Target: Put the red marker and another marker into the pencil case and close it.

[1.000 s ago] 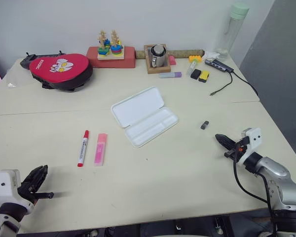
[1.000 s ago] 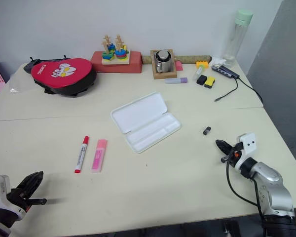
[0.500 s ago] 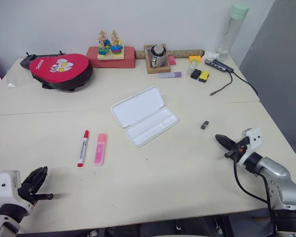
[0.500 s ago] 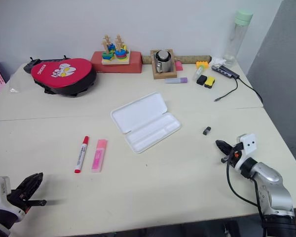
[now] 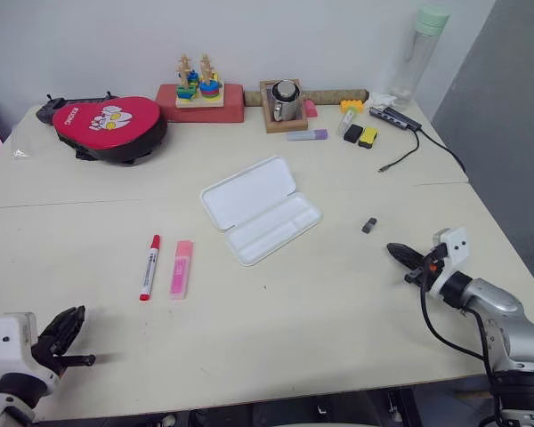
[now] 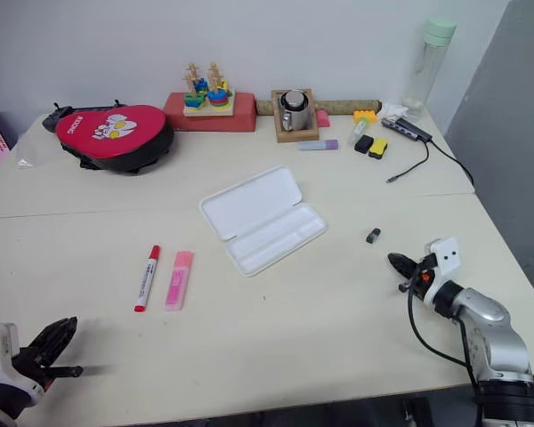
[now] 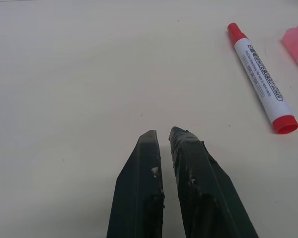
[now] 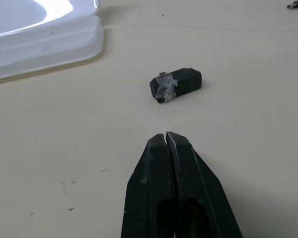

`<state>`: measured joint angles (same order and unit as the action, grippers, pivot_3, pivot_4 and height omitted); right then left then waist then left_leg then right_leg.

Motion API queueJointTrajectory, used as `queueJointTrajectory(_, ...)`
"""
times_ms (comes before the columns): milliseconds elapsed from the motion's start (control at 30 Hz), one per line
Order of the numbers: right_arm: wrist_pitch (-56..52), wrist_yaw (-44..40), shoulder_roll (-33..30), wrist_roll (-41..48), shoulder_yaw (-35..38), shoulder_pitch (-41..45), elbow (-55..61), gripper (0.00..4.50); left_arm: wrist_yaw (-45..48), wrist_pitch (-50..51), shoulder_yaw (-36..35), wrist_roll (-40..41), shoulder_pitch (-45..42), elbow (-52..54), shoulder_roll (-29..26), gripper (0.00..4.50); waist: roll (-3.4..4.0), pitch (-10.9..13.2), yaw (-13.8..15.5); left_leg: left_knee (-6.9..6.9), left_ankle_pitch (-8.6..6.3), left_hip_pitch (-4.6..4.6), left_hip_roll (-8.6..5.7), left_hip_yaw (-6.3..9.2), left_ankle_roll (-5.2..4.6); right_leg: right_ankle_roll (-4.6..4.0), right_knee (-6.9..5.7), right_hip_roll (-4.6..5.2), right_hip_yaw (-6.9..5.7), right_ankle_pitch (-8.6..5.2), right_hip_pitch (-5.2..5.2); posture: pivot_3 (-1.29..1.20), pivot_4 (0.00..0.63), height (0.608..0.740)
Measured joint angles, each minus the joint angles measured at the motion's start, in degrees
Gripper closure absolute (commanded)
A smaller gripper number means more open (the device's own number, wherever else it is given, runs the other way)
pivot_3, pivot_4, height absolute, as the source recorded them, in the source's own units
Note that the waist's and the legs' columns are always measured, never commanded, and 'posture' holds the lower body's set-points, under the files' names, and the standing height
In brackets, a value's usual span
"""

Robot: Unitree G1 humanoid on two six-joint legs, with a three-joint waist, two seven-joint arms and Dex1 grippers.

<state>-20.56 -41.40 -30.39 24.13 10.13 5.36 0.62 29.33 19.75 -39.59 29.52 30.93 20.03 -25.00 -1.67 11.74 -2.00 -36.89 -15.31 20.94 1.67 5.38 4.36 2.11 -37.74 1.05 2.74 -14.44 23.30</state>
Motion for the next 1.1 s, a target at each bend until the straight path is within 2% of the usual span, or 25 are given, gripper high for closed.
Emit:
queueJointTrajectory(67,-1.28,-0.4,-0.58,0.65,-0.01,-0.07,1.58,4.12,0.17,-0.01,-0.1,0.18,0.0,0.0,-0.03,4.05,0.0,0.0,0.01,0.0,0.0,0.0,0.0,-0.01,0.0,0.0,0.0,0.0,0.01,0.0,0.0,0.0,0.15,0.74)
queueJointTrajectory(100,-1.72,-0.73,-0.96,1.23,0.01,-0.06,2.54,4.09,0.2,-0.02,-0.16,0.26,0.0,0.0,-0.03,4.05,0.0,0.0,0.01,-0.01,0.0,0.0,0.0,-0.01,0.0,0.0,0.0,0.0,0.01,0.0,0.0,0.0,0.15,0.74)
queueJointTrajectory(133,-2.3,-1.02,-1.2,1.86,0.04,-0.05,3.47,3.69,0.24,-0.02,-0.17,0.4,0.0,0.0,-0.04,4.05,-0.01,-0.01,0.01,-0.01,0.0,0.0,0.0,0.0,0.0,0.0,0.0,0.0,0.01,0.0,0.0,0.0,0.15,0.74)
queueJointTrajectory(433,-6.83,-2.73,-2.95,4.44,-0.23,0.34,8.03,1.45,0.56,0.28,-0.17,0.71,0.31,0.01,-0.11,4.05,-0.02,-0.01,0.0,-0.01,0.0,0.0,0.0,-0.02,0.0,0.0,0.01,0.0,0.01,0.0,0.0,0.0,0.15,0.74)
queueJointTrajectory(633,-8.05,-4.82,-3.17,6.09,-1.64,3.7,10.43,0.04,0.46,6.71,-0.31,5.05,0.95,1.05,-1.25,4.05,-0.03,-0.01,-0.03,0.0,0.0,0.0,0.01,0.02,0.0,0.0,0.01,0.0,-0.03,-0.01,0.01,0.0,0.15,0.74)
queueJointTrajectory(700,-8.01,-6.09,-3.47,6.09,-3.21,4.7,10.83,0.04,1.12,8.97,-0.73,7.55,1.12,1.91,-1.92,4.05,-0.03,-0.01,-0.05,0.01,0.0,0.01,0.01,0.01,0.0,0.0,0.01,0.0,-0.03,-0.01,0.01,0.0,0.15,0.74)
queueJointTrajectory(733,-7.95,-6.59,-3.64,6.05,-3.9,4.92,10.96,0.0,1.43,9.74,-1.06,8.7,1.14,2.24,-2.08,3.68,-0.03,-0.01,-0.03,0.0,0.0,0.02,0.01,0.01,0.0,0.0,0.02,0.0,-0.03,-0.01,0.01,0.0,0.15,0.74)
queueJointTrajectory(833,-7.34,-7.92,-3.67,4.91,-6.35,7.3,10.54,0.0,2.07,11.1,-1.39,10.43,1.64,2.51,-2.69,3.18,-0.02,-0.01,-0.06,-0.01,0.0,0.01,0.01,-0.01,0.0,0.0,0.02,0.0,-0.02,-0.01,0.02,0.0,0.15,0.74)
queueJointTrajectory(1000,-5.57,-12.01,-3.49,2.65,-11.46,15.04,7.6,0.0,3.44,12.53,-1.46,11.44,2.58,4.28,-4.48,2.08,-0.03,-0.01,-0.42,-0.01,0.0,-0.02,0.01,0.02,0.0,-0.01,0.0,0.0,-0.04,0.0,0.01,0.0,0.15,0.74)
queueJointTrajectory(1033,-5.07,-12.77,-3.4,1.72,-12.71,16.73,6.68,0.0,3.81,12.75,-1.46,11.87,2.56,4.86,-5.14,2.03,-0.03,-0.01,-0.46,0.0,0.0,-0.01,0.01,0.01,0.0,-0.01,-0.01,0.0,-0.04,0.0,0.01,0.0,0.15,0.74)
queueJointTrajectory(1067,-4.69,-13.5,-3.4,1.13,-13.8,18.1,5.84,0.0,3.93,12.82,-1.5,12.09,2.54,5.47,-5.65,1.69,-0.03,-0.01,-0.46,0.0,0.0,-0.01,0.01,0.02,0.0,-0.01,0.0,0.0,-0.04,0.0,0.02,0.0,0.15,0.74)
queueJointTrajectory(1100,-4.32,-14.0,-3.38,0.41,-14.47,18.84,5.25,0.0,3.94,12.99,-1.53,12.16,2.56,5.84,-6.05,1.6,-0.03,-0.01,-0.34,0.03,0.0,0.02,0.01,0.04,0.0,-0.01,0.04,0.0,-0.06,-0.01,0.01,0.0,0.15,0.74)
